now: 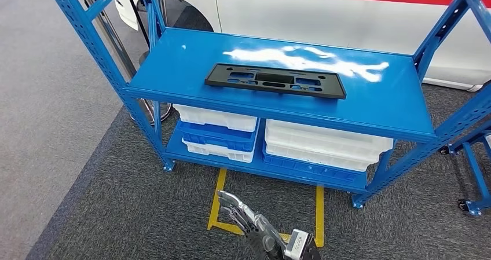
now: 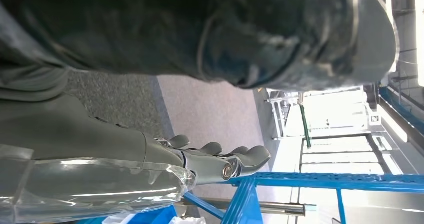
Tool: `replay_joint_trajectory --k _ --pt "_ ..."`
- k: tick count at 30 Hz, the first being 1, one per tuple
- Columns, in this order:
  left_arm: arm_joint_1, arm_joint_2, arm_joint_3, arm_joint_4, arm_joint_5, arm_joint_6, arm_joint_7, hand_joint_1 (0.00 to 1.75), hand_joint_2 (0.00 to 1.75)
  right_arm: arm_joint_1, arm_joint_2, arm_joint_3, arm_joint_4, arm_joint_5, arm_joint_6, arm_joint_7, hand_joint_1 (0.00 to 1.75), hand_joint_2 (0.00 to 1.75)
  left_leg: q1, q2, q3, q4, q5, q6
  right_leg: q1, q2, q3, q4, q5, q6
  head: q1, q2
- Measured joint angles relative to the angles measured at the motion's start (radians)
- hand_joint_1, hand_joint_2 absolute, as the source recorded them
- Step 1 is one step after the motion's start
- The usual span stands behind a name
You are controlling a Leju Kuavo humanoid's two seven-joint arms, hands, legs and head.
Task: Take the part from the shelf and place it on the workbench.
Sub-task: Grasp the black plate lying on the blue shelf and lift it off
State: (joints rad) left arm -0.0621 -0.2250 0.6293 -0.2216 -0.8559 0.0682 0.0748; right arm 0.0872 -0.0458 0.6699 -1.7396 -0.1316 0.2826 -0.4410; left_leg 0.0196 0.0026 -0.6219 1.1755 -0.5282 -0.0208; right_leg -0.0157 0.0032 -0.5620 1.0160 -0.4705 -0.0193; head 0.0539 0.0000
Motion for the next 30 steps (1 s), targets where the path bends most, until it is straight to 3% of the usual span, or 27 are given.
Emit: replay_joint_trajectory --k 2,3,7,9,11,12,13,14,16,18,21,23,26,27,28,29,30 --pt "-0.002 0.000 0.001 0.000 0.001 0.000 0.000 0.00 0.00 0.000 0.000 0.000 0.000 0.000 0.000 0.000 0.00 0.00 -0.001 -0.002 0.053 -0.118 0.044 0.005 0.003 0.002 -0.002 0.010 -0.006 0.010 0.000 0.000" --pt "-0.002 0.000 0.001 0.000 0.001 -0.001 0.000 0.00 0.00 0.000 0.000 0.000 0.000 0.000 0.001 0.000 0.00 0.00 -0.002 -0.003 0.065 -0.146 0.049 0.010 0.005 0.003 -0.004 0.013 -0.008 0.016 0.001 0.000" --pt "-0.002 0.000 0.002 0.000 0.001 -0.001 0.001 0.00 0.00 -0.001 0.000 0.000 -0.001 0.000 0.001 0.000 0.00 0.00 -0.004 -0.004 0.067 -0.160 0.054 0.039 0.002 0.002 -0.011 0.026 -0.019 0.036 0.001 0.000" --pt "-0.003 -0.001 0.003 0.000 0.001 -0.002 0.002 0.00 0.00 -0.001 0.000 0.000 -0.002 0.000 0.001 0.000 0.00 0.00 -0.002 -0.002 0.068 -0.165 0.058 0.051 0.000 0.000 -0.046 0.107 -0.071 0.043 0.002 0.000" --pt "-0.004 -0.001 0.004 0.000 0.001 -0.003 0.001 0.00 0.00 -0.001 0.000 0.000 -0.003 0.000 0.000 0.000 0.00 0.00 -0.004 0.000 0.066 -0.165 0.058 0.056 0.000 -0.001 -0.108 0.238 -0.130 0.046 0.002 0.000" --pt "-0.003 -0.001 0.006 0.000 0.001 -0.003 0.001 0.00 0.00 -0.001 -0.001 0.000 -0.003 0.000 0.000 0.000 0.00 0.00 -0.005 0.000 0.066 -0.165 0.058 0.056 0.000 -0.001 -0.129 0.280 -0.139 0.046 0.002 0.000" --pt "-0.003 -0.001 0.007 0.000 0.001 -0.004 0.000 0.00 0.00 -0.001 -0.001 0.000 -0.003 0.000 0.001 0.000 0.00 0.00 -0.006 0.000 0.067 -0.164 0.057 0.056 0.000 -0.001 -0.134 0.288 -0.130 0.045 0.002 0.000" --pt "-0.003 -0.001 0.009 0.000 0.001 -0.004 0.000 0.00 0.00 -0.002 -0.001 0.000 -0.003 0.000 0.001 0.000 0.00 0.00 -0.007 0.000 0.068 -0.164 0.057 0.056 0.001 -0.001 -0.120 0.257 -0.103 0.042 0.002 0.000" --pt "-0.003 -0.002 0.011 0.000 0.001 -0.005 0.000 0.00 0.00 -0.004 -0.001 0.000 -0.003 0.000 0.002 0.000 0.00 0.00 -0.007 -0.002 0.072 -0.163 0.054 0.053 0.003 -0.001 -0.058 0.126 -0.036 0.031 0.002 0.000" --pt "-0.004 -0.003 0.013 0.000 0.001 -0.006 -0.001 0.00 0.00 -0.008 -0.001 0.000 -0.003 -0.001 0.002 0.000 0.00 0.00 -0.010 -0.003 0.071 -0.160 0.050 0.046 0.010 -0.002 -0.015 0.031 -0.007 0.022 0.001 0.000" --pt "-0.005 -0.003 0.015 0.001 0.001 -0.006 -0.002 0.00 0.00 -0.009 0.000 0.000 -0.004 -0.001 0.003 0.000 0.00 0.00 -0.011 -0.002 0.070 -0.162 0.048 0.030 0.012 0.000 -0.010 0.011 -0.006 0.014 0.001 0.000" --pt "-0.006 -0.003 0.016 0.001 0.001 -0.006 -0.003 0.00 0.00 -0.010 0.001 0.000 -0.005 -0.001 0.003 0.000 0.00 0.00 -0.010 -0.002 0.058 -0.131 0.023 0.021 0.006 -0.001 -0.006 0.002 -0.003 0.003 0.001 0.000" --pt "-0.006 -0.004 0.017 0.001 0.002 -0.006 -0.004 0.00 0.00 -0.013 0.003 0.000 -0.005 -0.001 0.004 0.000 0.00 0.00 -0.008 -0.002 -0.023 0.043 -0.063 0.011 0.004 -0.004 -0.002 -0.001 -0.004 -0.008 0.000 0.000" --pt "-0.006 -0.004 0.017 0.001 0.002 -0.006 -0.005 0.00 0.00 -0.012 0.003 0.000 -0.005 -0.001 0.004 0.000 0.00 0.00 -0.007 -0.002 -0.050 0.094 -0.076 0.009 0.005 -0.004 -0.001 0.000 -0.006 -0.009 0.000 0.000" --pt "-0.005 -0.004 0.017 0.001 0.002 -0.006 -0.007 0.00 0.00 -0.011 0.003 0.000 -0.005 0.000 0.004 0.000 0.00 0.00 -0.007 -0.002 -0.062 0.112 -0.071 0.008 0.005 -0.004 0.000 0.001 -0.007 -0.010 0.000 0.000" --pt "-0.005 -0.004 0.017 0.001 0.001 -0.006 -0.009 0.00 0.00 -0.010 0.003 0.000 -0.005 0.001 0.004 0.000 0.00 0.00 -0.007 -0.002 -0.056 0.095 -0.047 0.008 0.005 -0.002 0.002 0.002 -0.010 -0.009 0.000 0.000" --pt "-0.005 -0.004 0.017 0.001 0.001 -0.006 -0.012 0.00 0.00 -0.009 0.003 0.000 -0.005 0.003 0.004 -0.001 0.00 0.00 -0.007 -0.002 -0.033 0.041 -0.009 0.009 0.005 -0.001 0.005 0.004 -0.013 -0.007 0.000 0.000"
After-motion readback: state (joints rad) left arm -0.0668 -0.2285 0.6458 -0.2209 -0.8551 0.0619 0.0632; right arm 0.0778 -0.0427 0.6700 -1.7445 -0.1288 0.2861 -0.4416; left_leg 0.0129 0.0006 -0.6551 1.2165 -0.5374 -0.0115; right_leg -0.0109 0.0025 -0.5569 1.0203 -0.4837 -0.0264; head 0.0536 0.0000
